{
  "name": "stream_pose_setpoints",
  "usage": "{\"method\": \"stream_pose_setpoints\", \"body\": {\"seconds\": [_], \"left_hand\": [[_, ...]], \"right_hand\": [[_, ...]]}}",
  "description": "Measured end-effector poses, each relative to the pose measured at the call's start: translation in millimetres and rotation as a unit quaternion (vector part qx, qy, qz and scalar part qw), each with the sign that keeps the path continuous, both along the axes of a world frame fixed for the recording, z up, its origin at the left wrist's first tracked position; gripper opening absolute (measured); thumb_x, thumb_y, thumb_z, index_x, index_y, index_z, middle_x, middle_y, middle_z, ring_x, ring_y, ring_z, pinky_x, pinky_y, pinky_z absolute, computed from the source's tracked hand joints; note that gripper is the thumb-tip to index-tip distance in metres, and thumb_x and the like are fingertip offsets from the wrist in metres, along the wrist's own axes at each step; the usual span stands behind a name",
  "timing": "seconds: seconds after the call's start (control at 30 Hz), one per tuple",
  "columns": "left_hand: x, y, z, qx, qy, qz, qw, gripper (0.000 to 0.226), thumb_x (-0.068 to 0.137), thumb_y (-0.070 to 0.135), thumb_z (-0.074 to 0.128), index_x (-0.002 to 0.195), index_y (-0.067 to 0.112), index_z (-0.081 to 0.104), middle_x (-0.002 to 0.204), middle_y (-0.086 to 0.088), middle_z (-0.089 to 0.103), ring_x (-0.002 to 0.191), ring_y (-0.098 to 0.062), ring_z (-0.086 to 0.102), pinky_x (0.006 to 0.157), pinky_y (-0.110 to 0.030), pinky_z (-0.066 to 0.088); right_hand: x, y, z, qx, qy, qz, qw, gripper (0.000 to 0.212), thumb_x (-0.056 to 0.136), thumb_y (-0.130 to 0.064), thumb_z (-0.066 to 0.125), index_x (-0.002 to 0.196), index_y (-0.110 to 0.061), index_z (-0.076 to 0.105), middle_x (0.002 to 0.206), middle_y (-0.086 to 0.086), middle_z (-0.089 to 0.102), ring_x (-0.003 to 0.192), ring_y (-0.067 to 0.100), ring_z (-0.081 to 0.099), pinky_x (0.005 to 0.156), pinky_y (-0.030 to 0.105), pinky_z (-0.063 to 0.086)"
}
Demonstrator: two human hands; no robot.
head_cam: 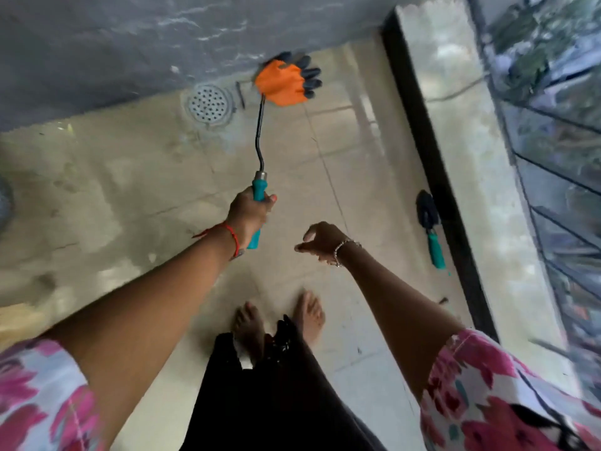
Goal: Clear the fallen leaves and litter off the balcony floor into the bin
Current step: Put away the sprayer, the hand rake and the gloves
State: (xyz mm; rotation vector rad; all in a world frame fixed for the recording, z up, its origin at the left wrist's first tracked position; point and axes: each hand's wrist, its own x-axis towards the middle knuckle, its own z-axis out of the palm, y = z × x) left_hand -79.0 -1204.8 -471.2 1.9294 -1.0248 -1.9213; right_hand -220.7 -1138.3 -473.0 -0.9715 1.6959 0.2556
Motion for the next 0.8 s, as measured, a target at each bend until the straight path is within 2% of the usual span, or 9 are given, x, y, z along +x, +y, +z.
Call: {"method": "stream_pose_setpoints", "body": {"seconds": [0.07,0.17,0.27,0.4,0.47,0.5,0.6,0.67,0.8], "left_hand": [[-1,16,4,-0.003,-0.022,-0.034,0.999,0.031,0.093,0.006,0.053,0.067,0.019,0.04,0.067,0.0,0.043,0.048,-0.004,0.046,0.053,-0.02,0.038],[-34,52,15,-0.002,-0.029,-0.098,0.995,0.029,0.093,0.011,0.054,0.069,0.02,0.041,0.067,0.0,0.044,0.056,-0.014,0.042,0.054,-0.021,0.038],[-75,95,19,0.002,-0.042,-0.136,0.99,0.029,0.093,0.013,0.054,0.068,0.019,0.041,0.066,0.0,0.043,0.054,-0.015,0.041,0.043,-0.011,0.036],[-111,148,20,0.004,-0.068,-0.168,0.983,0.031,0.092,0.014,0.056,0.066,0.018,0.041,0.061,-0.003,0.041,0.036,-0.003,0.043,0.041,-0.016,0.035],[-124,166,25,0.008,-0.065,-0.166,0.984,0.03,0.093,0.013,0.055,0.067,0.018,0.041,0.061,-0.004,0.041,0.029,0.0,0.041,0.037,-0.014,0.036],[-132,177,31,0.008,-0.07,-0.173,0.983,0.03,0.093,0.013,0.055,0.067,0.018,0.041,0.061,-0.003,0.041,0.032,-0.001,0.042,0.035,-0.012,0.035],[-152,211,51,0.017,-0.081,-0.189,0.978,0.03,0.092,0.013,0.056,0.067,0.018,0.04,0.066,-0.003,0.043,0.051,-0.012,0.044,0.038,-0.011,0.037],[-169,235,77,0.029,-0.088,-0.208,0.974,0.029,0.092,0.011,0.056,0.069,0.019,0.041,0.072,-0.004,0.045,0.057,-0.013,0.043,0.051,-0.019,0.039],[-198,275,158,0.016,-0.073,-0.26,0.963,0.027,0.09,0.006,0.057,0.071,0.02,0.044,0.074,-0.003,0.048,0.066,-0.016,0.048,0.065,-0.024,0.041]], "right_hand": [[3,25,2,0.007,0.004,-0.004,1.0,0.036,0.085,-0.027,0.065,0.111,-0.002,0.061,0.119,0.017,0.06,0.109,0.029,0.057,0.082,0.027,0.045],[-20,79,12,0.029,0.007,-0.055,0.998,0.032,0.087,-0.024,0.062,0.109,-0.001,0.061,0.115,0.019,0.062,0.099,0.028,0.06,0.076,0.028,0.047],[-50,143,9,0.046,0.02,-0.106,0.993,0.031,0.089,-0.024,0.061,0.11,-0.001,0.061,0.118,0.019,0.06,0.111,0.03,0.056,0.087,0.028,0.043],[-83,214,16,0.069,0.016,-0.117,0.991,0.034,0.091,-0.025,0.057,0.113,0.0,0.06,0.124,0.018,0.057,0.119,0.028,0.051,0.094,0.028,0.039],[-102,229,22,0.04,0.009,-0.143,0.989,0.033,0.093,-0.024,0.054,0.112,0.002,0.061,0.122,0.02,0.059,0.118,0.031,0.051,0.089,0.028,0.041],[-112,237,27,0.016,0.009,-0.165,0.986,0.032,0.093,-0.024,0.053,0.11,0.003,0.062,0.118,0.022,0.06,0.113,0.033,0.054,0.077,0.024,0.045],[-134,249,51,-0.054,-0.003,-0.271,0.961,0.034,0.093,-0.028,0.053,0.104,0.002,0.064,0.097,0.019,0.066,0.076,0.024,0.061,0.047,0.011,0.039],[-151,252,84,-0.094,-0.021,-0.326,0.94,0.037,0.094,-0.029,0.052,0.103,0.005,0.064,0.082,0.014,0.063,0.056,0.014,0.054,0.049,0.016,0.042],[-175,265,172,-0.137,-0.057,-0.388,0.91,0.045,0.092,-0.036,0.054,0.096,0.006,0.065,0.079,0.013,0.062,0.058,0.017,0.054,0.056,0.033,0.051]]}}
